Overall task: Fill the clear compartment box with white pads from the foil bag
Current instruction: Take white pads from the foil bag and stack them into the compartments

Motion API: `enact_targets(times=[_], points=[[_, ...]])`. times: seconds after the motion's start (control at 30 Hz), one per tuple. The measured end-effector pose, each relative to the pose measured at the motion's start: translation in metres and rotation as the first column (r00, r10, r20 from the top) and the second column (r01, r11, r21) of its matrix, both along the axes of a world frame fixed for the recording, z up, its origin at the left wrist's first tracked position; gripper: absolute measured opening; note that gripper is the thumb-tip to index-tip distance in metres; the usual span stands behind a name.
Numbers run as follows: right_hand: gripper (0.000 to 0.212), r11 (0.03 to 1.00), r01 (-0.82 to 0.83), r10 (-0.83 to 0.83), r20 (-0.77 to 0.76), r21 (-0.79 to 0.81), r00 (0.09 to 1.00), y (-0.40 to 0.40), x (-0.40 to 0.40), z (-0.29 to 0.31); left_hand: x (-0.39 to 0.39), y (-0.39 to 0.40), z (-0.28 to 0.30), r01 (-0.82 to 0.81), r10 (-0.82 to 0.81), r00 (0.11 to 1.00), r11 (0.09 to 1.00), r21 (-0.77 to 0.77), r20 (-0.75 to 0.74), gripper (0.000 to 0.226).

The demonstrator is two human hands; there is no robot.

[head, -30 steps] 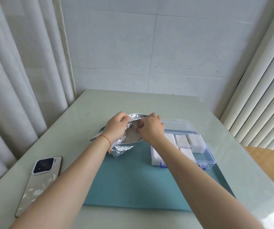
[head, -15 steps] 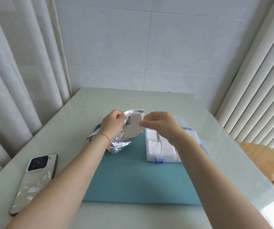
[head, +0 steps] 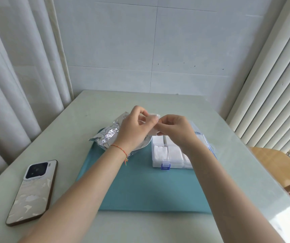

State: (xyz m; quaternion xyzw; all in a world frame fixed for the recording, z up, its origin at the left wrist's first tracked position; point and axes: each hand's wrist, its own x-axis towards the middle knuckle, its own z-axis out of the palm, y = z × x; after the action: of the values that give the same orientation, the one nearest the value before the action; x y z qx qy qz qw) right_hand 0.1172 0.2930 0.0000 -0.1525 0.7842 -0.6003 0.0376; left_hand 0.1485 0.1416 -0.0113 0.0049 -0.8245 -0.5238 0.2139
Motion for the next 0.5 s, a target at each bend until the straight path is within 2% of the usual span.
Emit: enact_targets(times=[0.07, 0.17, 0.27, 0.37, 0.43, 0.5], points=[[0.025, 0.999, 0.013, -0.011, -0.057, 0.039, 0.998, 0.001, 0.006, 0.002, -0.001, 0.008, -0.002, 0.058, -0.067, 0.996, 0.989, 0.137, 0.059, 0.034], [0.018, 0.995, 0.004, 0.008, -0.124, 0.1, 0.992, 0.003, 0.015, 0.005, 0.002, 0.019, -0.001, 0.114, -0.17, 0.978, 0.923, 0.368, 0.124, 0.035], [0.017, 0.968, -0.042, 0.096, -0.213, 0.246, 0.972, 0.01, 0.018, 0.004, 0.003, 0.025, -0.001, 0.221, -0.396, 0.898, 0.783, 0.581, 0.193, 0.032], [0.036, 0.917, -0.049, 0.196, -0.339, 0.397, 0.92, 0.019, 0.02, -0.001, 0.003, 0.022, -0.003, 0.099, -0.499, 0.823, 0.596, 0.796, 0.272, 0.041], [0.049, 0.891, -0.06, 0.26, -0.396, 0.451, 0.881, 0.022, 0.024, -0.005, 0.006, 0.021, -0.001, 0.075, -0.583, 0.771, 0.482, 0.873, 0.256, 0.046], [0.056, 0.874, -0.054, 0.286, -0.421, 0.483, 0.861, 0.021, 0.028, -0.006, 0.007, 0.022, -0.003, 0.092, -0.617, 0.758, 0.422, 0.902, 0.211, 0.051]])
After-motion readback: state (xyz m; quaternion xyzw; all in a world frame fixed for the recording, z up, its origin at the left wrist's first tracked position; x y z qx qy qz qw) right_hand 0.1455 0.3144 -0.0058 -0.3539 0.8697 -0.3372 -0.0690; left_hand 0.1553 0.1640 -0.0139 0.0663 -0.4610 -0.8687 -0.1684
